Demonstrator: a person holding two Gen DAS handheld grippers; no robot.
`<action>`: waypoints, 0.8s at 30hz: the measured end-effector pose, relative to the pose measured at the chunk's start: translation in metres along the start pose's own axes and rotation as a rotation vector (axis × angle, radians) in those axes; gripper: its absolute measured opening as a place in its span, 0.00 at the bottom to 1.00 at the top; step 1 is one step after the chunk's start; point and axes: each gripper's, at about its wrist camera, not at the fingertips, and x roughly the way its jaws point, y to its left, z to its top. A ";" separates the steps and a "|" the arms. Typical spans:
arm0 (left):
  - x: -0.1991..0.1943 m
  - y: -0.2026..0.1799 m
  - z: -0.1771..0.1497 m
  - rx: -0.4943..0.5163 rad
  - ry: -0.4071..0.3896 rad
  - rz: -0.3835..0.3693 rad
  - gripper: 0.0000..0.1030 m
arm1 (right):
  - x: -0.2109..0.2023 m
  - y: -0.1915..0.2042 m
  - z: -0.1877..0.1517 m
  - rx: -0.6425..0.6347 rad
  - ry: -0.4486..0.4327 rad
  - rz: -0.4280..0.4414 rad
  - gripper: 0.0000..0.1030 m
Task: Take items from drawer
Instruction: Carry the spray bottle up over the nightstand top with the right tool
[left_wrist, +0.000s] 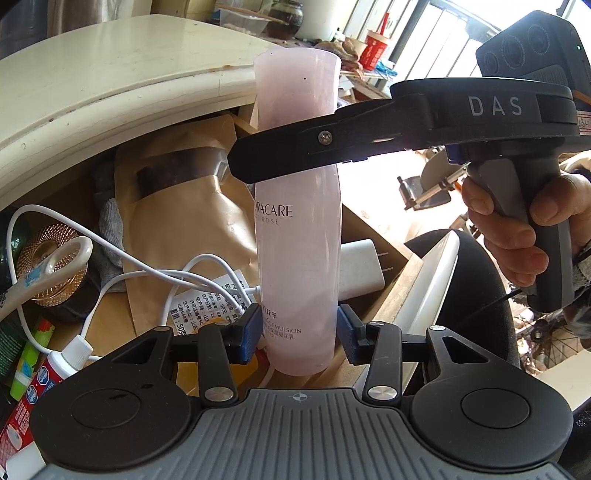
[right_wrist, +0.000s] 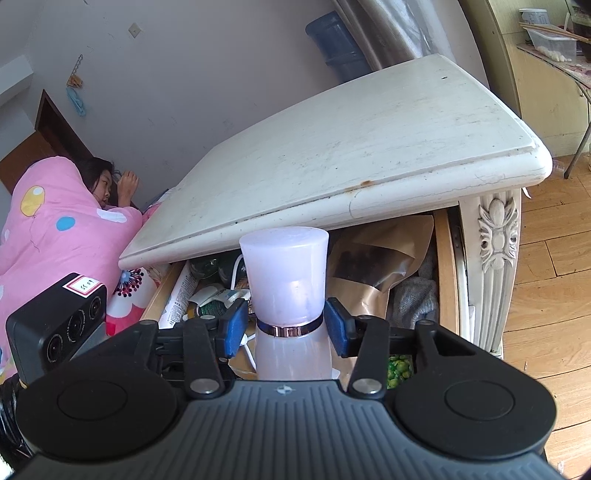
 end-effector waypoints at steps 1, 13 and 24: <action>0.001 -0.001 0.000 0.000 0.000 0.001 0.44 | 0.000 0.000 0.000 0.000 0.004 -0.002 0.47; 0.002 -0.007 -0.006 -0.020 -0.025 0.001 0.44 | 0.001 0.007 0.000 -0.035 0.003 -0.037 0.40; -0.007 -0.005 -0.006 -0.013 -0.077 0.020 0.44 | 0.000 0.020 0.010 -0.100 -0.014 -0.043 0.39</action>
